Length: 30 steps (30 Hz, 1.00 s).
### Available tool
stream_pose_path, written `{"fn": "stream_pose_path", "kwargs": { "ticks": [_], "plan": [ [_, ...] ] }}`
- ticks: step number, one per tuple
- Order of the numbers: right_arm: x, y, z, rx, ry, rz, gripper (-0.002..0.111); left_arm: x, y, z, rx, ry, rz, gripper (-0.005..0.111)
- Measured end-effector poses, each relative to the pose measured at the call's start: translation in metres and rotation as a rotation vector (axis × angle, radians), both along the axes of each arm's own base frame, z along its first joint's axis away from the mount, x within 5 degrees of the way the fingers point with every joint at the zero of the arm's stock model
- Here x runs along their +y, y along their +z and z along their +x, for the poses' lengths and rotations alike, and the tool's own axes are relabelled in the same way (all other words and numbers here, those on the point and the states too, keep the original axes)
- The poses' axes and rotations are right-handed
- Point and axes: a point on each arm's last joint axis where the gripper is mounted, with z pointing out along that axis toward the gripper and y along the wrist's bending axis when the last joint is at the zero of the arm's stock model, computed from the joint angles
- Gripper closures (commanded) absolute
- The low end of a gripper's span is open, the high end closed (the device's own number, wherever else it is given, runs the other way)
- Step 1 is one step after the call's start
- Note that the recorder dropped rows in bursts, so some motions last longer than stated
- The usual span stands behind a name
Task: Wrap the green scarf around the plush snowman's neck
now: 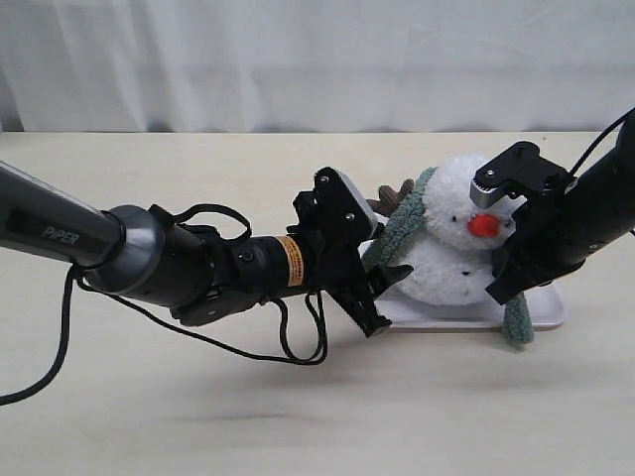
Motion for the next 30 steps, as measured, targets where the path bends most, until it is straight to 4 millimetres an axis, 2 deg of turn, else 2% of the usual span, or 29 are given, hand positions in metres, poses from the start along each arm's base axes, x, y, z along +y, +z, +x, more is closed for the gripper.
{"fn": "stream_pose_path", "kwargs": {
  "ticks": [5,10,12,16,18,30],
  "plan": [
    [0.001,0.000,0.000,0.001,-0.007,0.010,0.104,-0.003,-0.015,0.007,0.021,0.012,0.052,0.049],
    [0.001,0.000,0.000,0.000,-0.003,0.008,0.104,-0.003,-0.017,0.008,0.030,0.027,0.052,0.052],
    [0.001,0.000,0.000,0.000,-0.001,0.008,0.104,-0.003,-0.017,0.009,0.035,0.041,0.041,0.064],
    [0.001,0.000,0.000,0.000,-0.001,0.008,0.104,-0.004,-0.016,0.010,0.038,0.050,0.039,0.097],
    [0.001,0.000,0.000,0.000,-0.001,0.008,0.104,-0.005,-0.017,0.009,0.045,0.050,0.054,0.107],
    [0.001,0.000,0.000,0.000,-0.001,0.009,0.104,-0.028,-0.019,-0.022,-0.020,-0.153,0.155,0.107]
  ]
}}
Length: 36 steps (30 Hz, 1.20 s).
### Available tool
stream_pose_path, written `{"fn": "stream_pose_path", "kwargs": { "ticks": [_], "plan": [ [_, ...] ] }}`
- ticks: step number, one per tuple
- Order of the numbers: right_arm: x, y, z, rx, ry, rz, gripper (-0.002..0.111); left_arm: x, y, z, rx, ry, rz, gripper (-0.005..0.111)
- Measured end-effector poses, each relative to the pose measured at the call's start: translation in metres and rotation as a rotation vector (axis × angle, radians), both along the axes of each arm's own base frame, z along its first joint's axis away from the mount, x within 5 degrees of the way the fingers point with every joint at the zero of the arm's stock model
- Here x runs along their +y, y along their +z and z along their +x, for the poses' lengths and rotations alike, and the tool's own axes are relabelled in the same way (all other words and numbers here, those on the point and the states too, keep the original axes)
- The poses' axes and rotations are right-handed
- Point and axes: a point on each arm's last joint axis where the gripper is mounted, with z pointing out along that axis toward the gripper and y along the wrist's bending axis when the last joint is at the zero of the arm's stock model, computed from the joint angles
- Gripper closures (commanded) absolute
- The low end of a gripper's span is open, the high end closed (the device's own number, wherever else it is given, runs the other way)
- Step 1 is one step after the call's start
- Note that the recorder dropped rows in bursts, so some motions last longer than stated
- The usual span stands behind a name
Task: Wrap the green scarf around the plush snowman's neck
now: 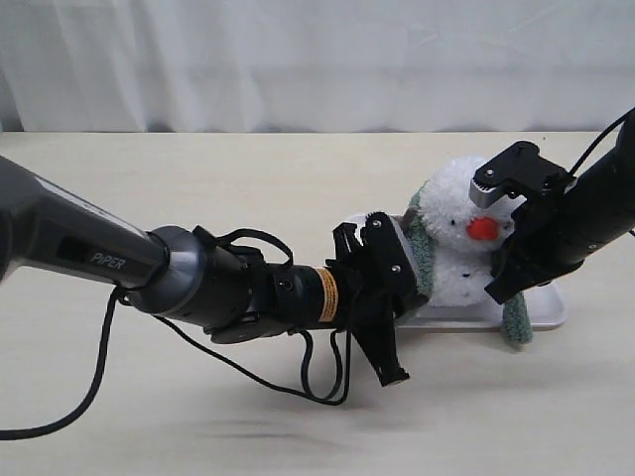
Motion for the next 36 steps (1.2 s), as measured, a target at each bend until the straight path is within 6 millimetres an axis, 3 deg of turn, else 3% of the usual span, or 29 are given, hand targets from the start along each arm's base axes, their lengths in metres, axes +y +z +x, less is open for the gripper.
{"fn": "stream_pose_path", "kwargs": {
  "ticks": [11,18,36],
  "plan": [
    [0.000,0.000,0.000,0.000,-0.003,0.005,0.104,-0.005,0.007,-0.004,0.130,0.051,-0.125,0.107],
    [0.001,0.000,0.000,0.003,-0.004,0.008,0.104,-0.007,0.003,-0.014,0.231,-0.019,-0.096,0.107],
    [0.010,0.001,-0.005,0.069,-0.020,0.121,0.104,-0.012,0.012,-0.011,0.260,-0.010,-0.173,0.107]
  ]
}}
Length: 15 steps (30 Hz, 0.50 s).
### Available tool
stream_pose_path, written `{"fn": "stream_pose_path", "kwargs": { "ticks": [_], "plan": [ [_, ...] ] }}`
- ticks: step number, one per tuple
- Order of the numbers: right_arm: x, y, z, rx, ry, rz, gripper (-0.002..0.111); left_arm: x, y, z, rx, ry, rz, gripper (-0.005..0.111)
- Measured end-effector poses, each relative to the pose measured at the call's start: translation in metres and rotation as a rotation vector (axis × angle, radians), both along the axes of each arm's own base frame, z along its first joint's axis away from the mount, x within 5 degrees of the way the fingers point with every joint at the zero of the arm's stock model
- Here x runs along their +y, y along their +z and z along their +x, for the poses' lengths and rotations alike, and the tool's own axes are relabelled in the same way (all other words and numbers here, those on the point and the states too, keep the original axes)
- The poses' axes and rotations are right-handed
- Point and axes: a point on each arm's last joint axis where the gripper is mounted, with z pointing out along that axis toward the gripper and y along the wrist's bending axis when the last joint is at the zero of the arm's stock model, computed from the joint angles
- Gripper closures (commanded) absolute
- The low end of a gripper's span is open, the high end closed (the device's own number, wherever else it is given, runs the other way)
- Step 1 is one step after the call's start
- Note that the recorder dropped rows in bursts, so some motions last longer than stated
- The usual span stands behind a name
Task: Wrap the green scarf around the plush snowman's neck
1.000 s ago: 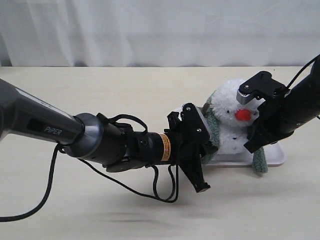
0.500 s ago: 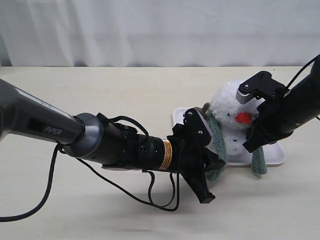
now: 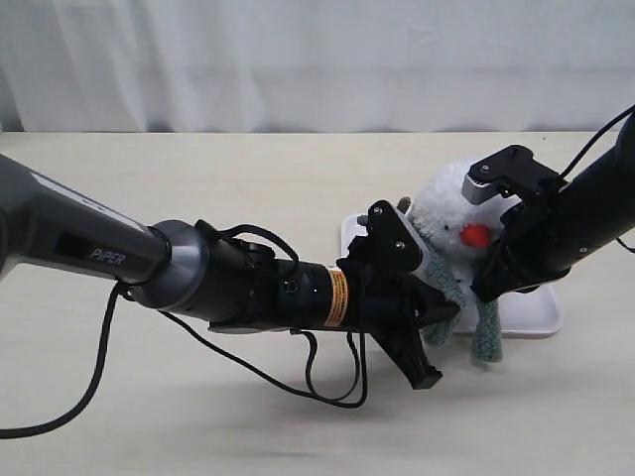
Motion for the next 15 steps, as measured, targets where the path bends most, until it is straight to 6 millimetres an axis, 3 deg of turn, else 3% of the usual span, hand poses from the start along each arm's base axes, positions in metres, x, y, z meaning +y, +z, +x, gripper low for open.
{"fn": "stream_pose_path", "kwargs": {
  "ticks": [15],
  "plan": [
    [0.0088,0.0027,-0.0018,0.030,-0.025,0.112,0.100,0.0000,-0.0017,-0.0006,0.015,0.000,0.002,0.107]
  ]
}}
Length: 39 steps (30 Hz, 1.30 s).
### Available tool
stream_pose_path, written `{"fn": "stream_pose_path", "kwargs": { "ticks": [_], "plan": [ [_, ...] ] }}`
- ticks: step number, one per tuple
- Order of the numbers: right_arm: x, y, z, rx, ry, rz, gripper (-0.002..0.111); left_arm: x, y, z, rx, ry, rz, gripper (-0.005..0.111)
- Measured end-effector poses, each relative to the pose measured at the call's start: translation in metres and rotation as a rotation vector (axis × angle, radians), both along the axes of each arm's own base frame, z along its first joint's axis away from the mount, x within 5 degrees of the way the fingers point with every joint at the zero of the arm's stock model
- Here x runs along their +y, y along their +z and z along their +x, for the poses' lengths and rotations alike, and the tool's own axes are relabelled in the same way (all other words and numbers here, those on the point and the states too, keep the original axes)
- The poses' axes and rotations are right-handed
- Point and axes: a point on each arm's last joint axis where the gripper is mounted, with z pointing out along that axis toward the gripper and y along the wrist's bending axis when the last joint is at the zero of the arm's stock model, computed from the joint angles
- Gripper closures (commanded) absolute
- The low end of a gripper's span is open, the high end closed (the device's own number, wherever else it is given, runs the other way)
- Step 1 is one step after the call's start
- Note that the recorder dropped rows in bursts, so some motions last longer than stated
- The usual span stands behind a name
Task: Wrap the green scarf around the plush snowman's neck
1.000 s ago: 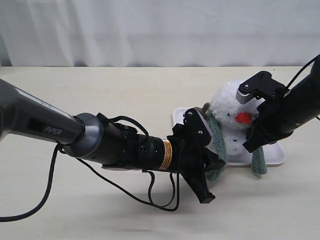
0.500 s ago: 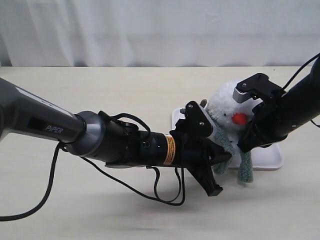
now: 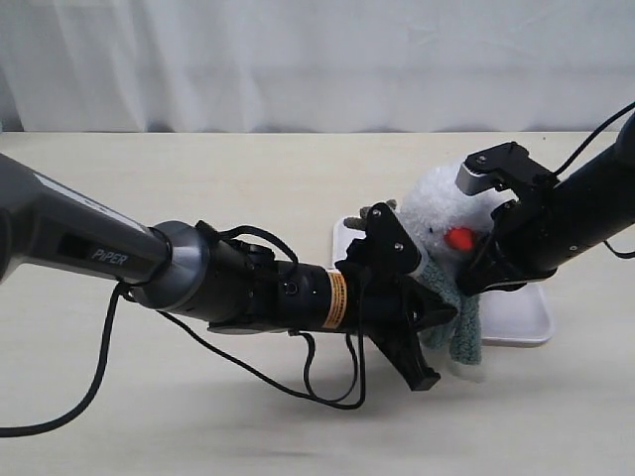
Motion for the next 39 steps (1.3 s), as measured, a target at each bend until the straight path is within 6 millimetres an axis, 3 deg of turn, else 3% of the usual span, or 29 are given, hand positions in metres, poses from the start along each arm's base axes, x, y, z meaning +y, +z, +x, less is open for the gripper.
{"fn": "stream_pose_path", "kwargs": {
  "ticks": [7,11,24,31,35,39],
  "plan": [
    [0.002,0.000,-0.003,0.033,0.006,0.022,0.056,0.004,-0.006,0.002,-0.001,0.028,0.076,0.107],
    [0.003,0.000,-0.006,0.074,-0.005,0.036,0.050,0.009,-0.011,0.005,0.000,0.067,0.155,0.107],
    [-0.004,0.027,-0.020,0.110,-0.175,0.004,0.050,0.009,-0.012,0.005,0.000,0.071,0.164,0.107],
    [-0.008,-0.011,-0.025,0.194,-0.300,-0.022,0.051,0.009,-0.011,0.005,0.000,0.067,0.155,0.107],
    [-0.005,-0.034,-0.016,0.246,-0.362,0.013,0.068,0.009,-0.011,0.005,0.000,0.067,0.155,0.107],
    [-0.004,-0.039,-0.015,0.268,-0.374,0.023,0.097,0.009,-0.011,0.005,0.000,0.066,0.153,0.107]
  ]
}}
